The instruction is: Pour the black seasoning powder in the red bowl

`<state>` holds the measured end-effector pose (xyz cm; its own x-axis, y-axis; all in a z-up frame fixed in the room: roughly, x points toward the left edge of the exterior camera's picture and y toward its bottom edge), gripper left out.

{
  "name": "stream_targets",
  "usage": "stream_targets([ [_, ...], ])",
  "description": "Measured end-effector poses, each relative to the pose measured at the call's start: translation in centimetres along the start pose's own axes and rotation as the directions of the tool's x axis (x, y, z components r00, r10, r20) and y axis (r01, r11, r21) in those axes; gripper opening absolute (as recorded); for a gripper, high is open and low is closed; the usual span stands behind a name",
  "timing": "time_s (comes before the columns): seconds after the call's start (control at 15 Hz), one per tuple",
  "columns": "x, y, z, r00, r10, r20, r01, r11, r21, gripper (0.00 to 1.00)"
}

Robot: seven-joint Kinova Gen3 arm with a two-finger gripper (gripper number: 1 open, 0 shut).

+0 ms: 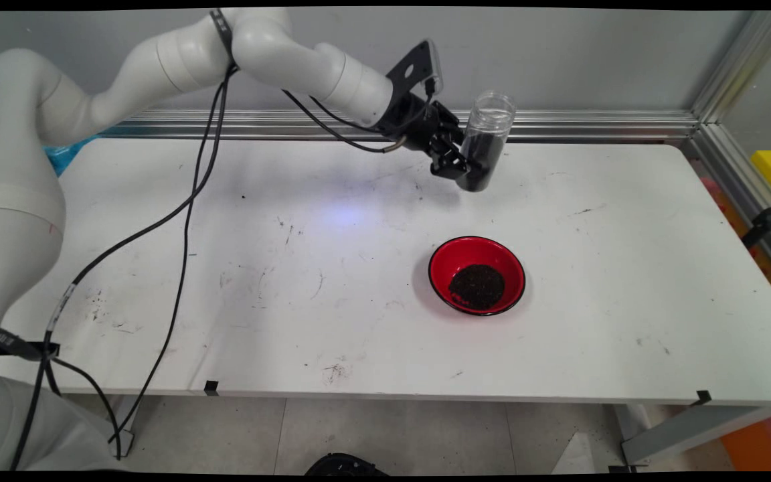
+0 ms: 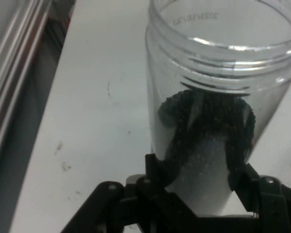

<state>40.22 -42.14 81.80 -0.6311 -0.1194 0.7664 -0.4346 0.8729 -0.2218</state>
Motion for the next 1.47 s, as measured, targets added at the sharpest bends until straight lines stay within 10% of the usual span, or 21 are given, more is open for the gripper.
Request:
stream_targets([
  [0.73,1.2,1.3,-4.0,0.986,0.167,0.022,-0.167,0.986,-0.002,0.00],
  [1.47,0.1,2.5,-4.2,0.937,0.346,0.055,-0.346,0.938,-0.011,0.00],
])
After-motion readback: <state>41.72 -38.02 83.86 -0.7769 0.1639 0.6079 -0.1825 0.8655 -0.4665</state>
